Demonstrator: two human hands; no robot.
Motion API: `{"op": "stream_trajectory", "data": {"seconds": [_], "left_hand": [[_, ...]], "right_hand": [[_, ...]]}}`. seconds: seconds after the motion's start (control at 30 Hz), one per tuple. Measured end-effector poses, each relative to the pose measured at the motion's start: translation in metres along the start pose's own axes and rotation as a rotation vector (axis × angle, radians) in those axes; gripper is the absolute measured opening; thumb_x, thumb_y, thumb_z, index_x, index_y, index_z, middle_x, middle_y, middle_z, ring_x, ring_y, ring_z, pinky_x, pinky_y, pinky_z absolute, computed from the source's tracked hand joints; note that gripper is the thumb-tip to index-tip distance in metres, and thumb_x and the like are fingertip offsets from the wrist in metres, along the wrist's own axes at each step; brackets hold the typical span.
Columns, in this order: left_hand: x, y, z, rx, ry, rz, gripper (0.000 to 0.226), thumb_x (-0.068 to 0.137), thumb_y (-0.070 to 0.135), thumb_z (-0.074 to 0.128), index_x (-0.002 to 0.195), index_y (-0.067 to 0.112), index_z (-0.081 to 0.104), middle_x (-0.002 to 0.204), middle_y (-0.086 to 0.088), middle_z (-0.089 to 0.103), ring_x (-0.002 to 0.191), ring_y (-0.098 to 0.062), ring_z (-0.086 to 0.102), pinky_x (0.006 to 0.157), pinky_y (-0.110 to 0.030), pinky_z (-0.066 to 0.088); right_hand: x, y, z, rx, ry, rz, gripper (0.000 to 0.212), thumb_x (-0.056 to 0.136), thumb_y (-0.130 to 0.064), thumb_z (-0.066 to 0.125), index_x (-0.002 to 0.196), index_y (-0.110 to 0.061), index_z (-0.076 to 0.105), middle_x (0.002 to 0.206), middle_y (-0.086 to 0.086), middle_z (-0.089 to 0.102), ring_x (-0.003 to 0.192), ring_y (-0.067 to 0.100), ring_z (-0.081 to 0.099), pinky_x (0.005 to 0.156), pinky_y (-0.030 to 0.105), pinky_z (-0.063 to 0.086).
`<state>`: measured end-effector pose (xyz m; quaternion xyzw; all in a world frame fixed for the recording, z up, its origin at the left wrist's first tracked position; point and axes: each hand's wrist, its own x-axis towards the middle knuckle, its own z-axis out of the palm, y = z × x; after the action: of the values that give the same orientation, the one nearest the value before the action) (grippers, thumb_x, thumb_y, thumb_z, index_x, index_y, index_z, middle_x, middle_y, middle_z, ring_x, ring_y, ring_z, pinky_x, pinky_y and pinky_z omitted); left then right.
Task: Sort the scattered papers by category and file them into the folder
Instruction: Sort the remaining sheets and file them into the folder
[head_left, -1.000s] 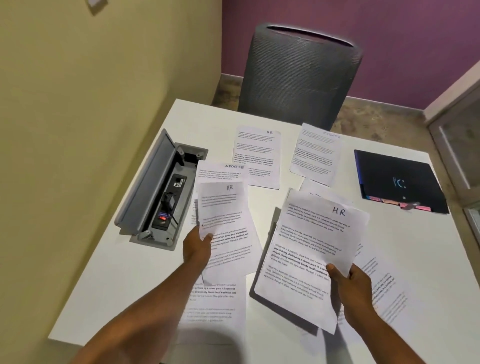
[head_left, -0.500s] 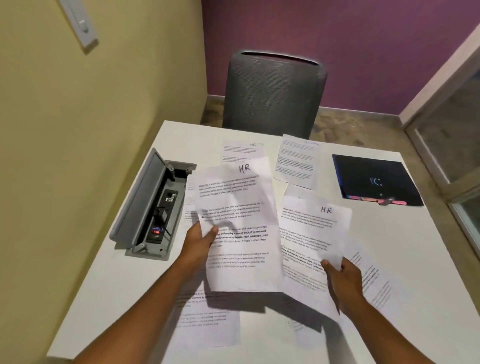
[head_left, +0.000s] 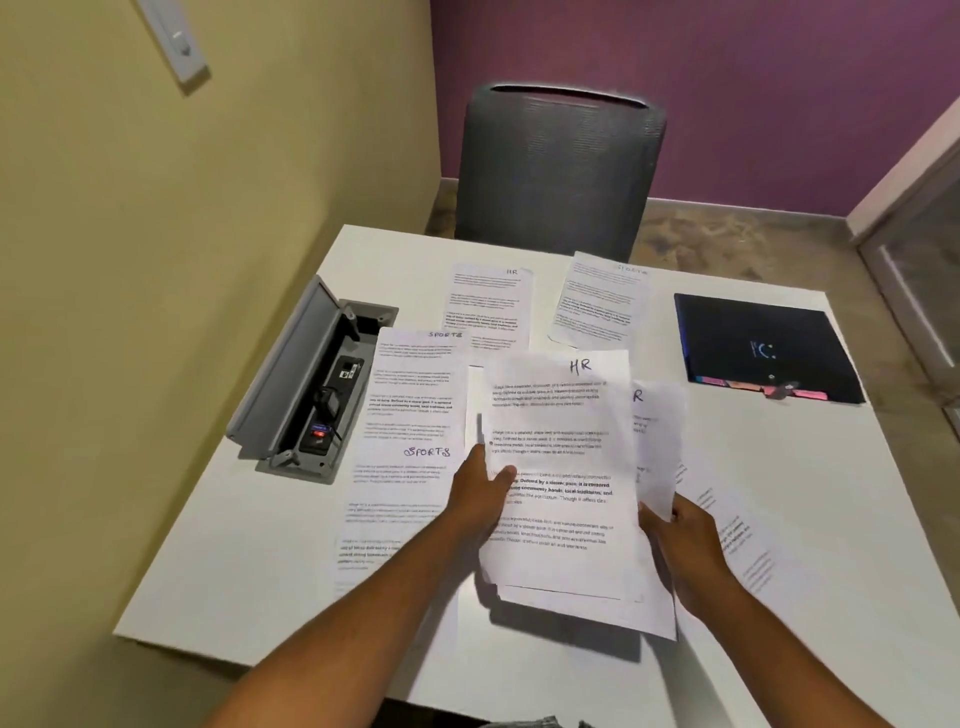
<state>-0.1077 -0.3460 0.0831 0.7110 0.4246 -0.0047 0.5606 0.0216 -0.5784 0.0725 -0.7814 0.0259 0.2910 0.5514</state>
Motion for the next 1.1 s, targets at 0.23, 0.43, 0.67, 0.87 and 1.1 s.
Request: {"op": "stream_trajectory", "data": {"seconds": [0.23, 0.43, 0.67, 0.87, 1.1], "left_hand": [[-0.034, -0.002, 0.042, -0.033, -0.062, -0.019, 0.027, 0.1, 0.01, 0.052, 0.125, 0.019, 0.046, 0.115, 0.01, 0.055, 0.102, -0.009, 0.054, 0.066, -0.001, 0.037], [-0.056, -0.009, 0.062, 0.011, -0.058, 0.022, 0.039, 0.096, 0.01, 0.057, 0.129, 0.022, 0.04, 0.125, 0.008, 0.056, 0.107, -0.008, 0.055, 0.078, -0.011, 0.041], [-0.063, 0.006, 0.065, 0.035, 0.005, 0.049, 0.048, 0.097, 0.01, 0.057, 0.136, 0.021, 0.033, 0.119, 0.006, 0.055, 0.102, -0.014, 0.057, 0.078, -0.018, 0.044], [-0.041, 0.01, 0.053, 0.018, 0.059, 0.053, 0.023, 0.094, 0.028, 0.065, 0.112, 0.027, 0.05, 0.118, -0.003, 0.06, 0.093, -0.02, 0.066, 0.079, -0.036, 0.056], [0.027, 0.01, 0.003, 0.043, 0.096, -0.042, 0.031, 0.095, 0.02, 0.064, 0.121, 0.015, 0.047, 0.108, -0.003, 0.067, 0.08, -0.015, 0.071, 0.062, -0.026, 0.053]], "right_hand": [[-0.011, 0.013, -0.034, 0.154, -0.177, 0.066, 0.049, 0.06, -0.032, 0.095, 0.102, -0.013, 0.077, 0.103, 0.016, 0.078, 0.097, 0.038, 0.074, 0.091, 0.056, 0.057], [-0.011, 0.021, -0.047, 0.199, -0.249, 0.141, 0.049, 0.089, -0.057, 0.065, 0.119, -0.019, 0.072, 0.116, 0.009, 0.076, 0.105, 0.029, 0.073, 0.099, 0.052, 0.054], [0.001, 0.011, -0.041, 0.192, -0.369, 0.047, 0.039, 0.098, -0.012, 0.067, 0.137, -0.013, 0.06, 0.126, 0.008, 0.072, 0.117, 0.03, 0.068, 0.103, 0.052, 0.052], [0.02, -0.01, -0.041, 0.044, -0.18, 0.018, 0.036, 0.093, 0.001, 0.068, 0.126, -0.012, 0.066, 0.11, 0.0, 0.074, 0.098, 0.02, 0.071, 0.084, 0.032, 0.058], [0.058, -0.009, -0.053, 0.016, -0.014, 0.074, 0.038, 0.091, 0.0, 0.069, 0.127, -0.013, 0.065, 0.116, 0.005, 0.073, 0.105, 0.028, 0.07, 0.101, 0.05, 0.054]]}}
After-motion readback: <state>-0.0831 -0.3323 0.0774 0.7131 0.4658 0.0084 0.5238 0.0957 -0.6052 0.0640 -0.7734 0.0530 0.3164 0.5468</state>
